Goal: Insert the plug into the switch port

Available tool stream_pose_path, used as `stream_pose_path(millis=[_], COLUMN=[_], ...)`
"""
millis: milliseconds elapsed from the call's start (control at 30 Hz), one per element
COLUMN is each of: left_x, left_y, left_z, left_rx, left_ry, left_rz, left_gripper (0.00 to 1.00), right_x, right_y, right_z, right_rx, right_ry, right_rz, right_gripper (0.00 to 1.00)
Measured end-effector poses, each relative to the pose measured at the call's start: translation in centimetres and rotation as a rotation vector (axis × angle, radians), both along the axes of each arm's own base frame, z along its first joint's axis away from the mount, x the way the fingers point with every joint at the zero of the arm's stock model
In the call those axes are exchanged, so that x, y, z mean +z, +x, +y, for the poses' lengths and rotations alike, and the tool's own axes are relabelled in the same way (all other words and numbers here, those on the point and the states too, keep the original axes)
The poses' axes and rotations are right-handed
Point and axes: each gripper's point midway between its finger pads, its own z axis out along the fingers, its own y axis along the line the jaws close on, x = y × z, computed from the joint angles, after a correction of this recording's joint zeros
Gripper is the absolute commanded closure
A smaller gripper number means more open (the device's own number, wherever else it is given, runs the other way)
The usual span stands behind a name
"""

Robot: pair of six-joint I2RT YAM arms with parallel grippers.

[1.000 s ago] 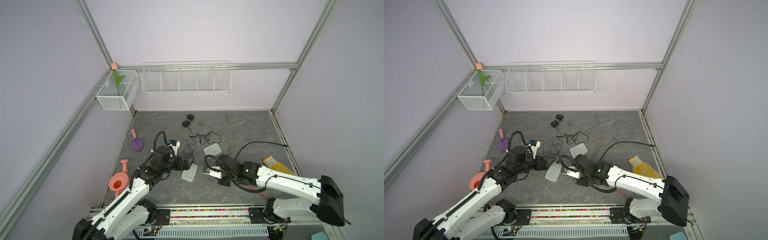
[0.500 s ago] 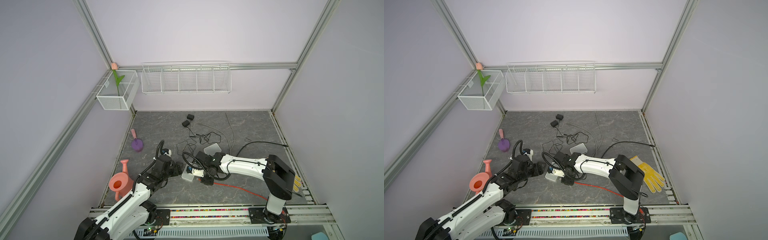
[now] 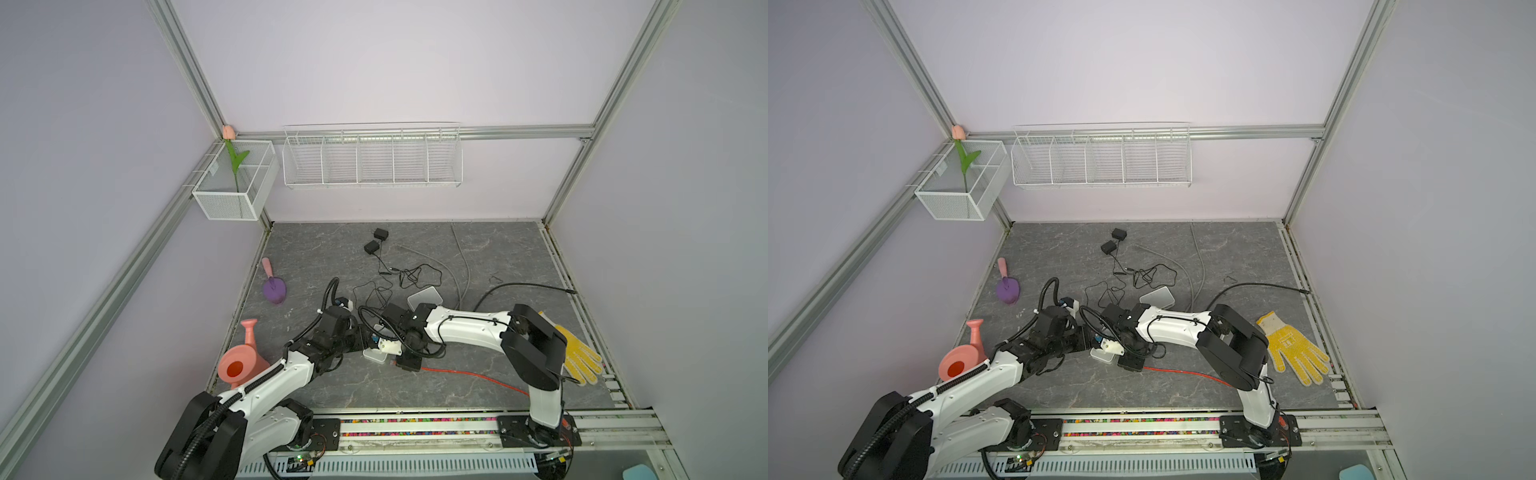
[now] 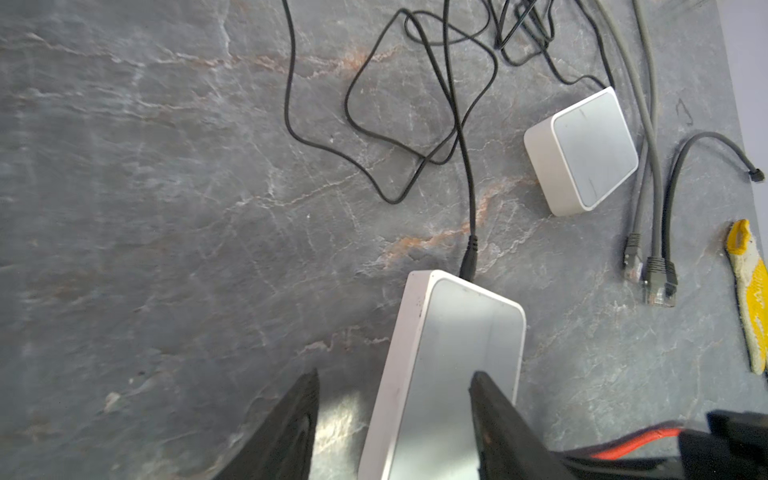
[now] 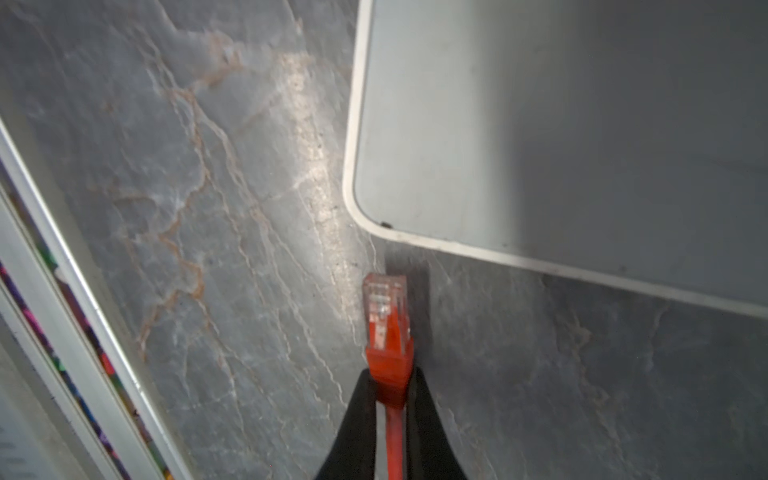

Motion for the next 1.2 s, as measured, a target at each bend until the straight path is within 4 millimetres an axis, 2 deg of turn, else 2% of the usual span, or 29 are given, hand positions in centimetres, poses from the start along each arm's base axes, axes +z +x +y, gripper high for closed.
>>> stream_pose_path(millis=[100,233,400,700,967,1200], left_x=[-0.9,-2.2,-2.2,-2.2,-2.1,-1.6], left_y=[-0.4,-1.0,-0.6,-0.7,-2.5,-2.7], left_z=[-0.5,-1.2,-2.0,-2.0,-1.6,-1.2], left_rx=[-0.024,-0.054,-0.073,-0.067,-0.071,-0.058], left_ry=[-0.016,-0.041,-0.084,-0.121,-0.156,-0.155], left_rz=[0.029,0.071,0.065,0.060,0.068,0.049], left_gripper=[0.49,0.59,0.66,0.68,0.68,0.68], right_x=[0.0,0.0,0.0,0.0,0.0,0.0], right_y=[0.1,0.2,0.4,0.5,0.3,0.1], right_z=[0.0,0.1,-0.1,0.0,1.1,1.6], right_rx=[-0.008,-0.018,-0.037,-0.043,-0.035,-0.028], right_ry=[0.002,0.003,-0.003,-0.017,0.007,0.010], right_rz=[0.003,0.003,0.007,0.021,0.024,0.023], right_gripper=[0.93,0.93,0.93,0.93,0.93,0.93])
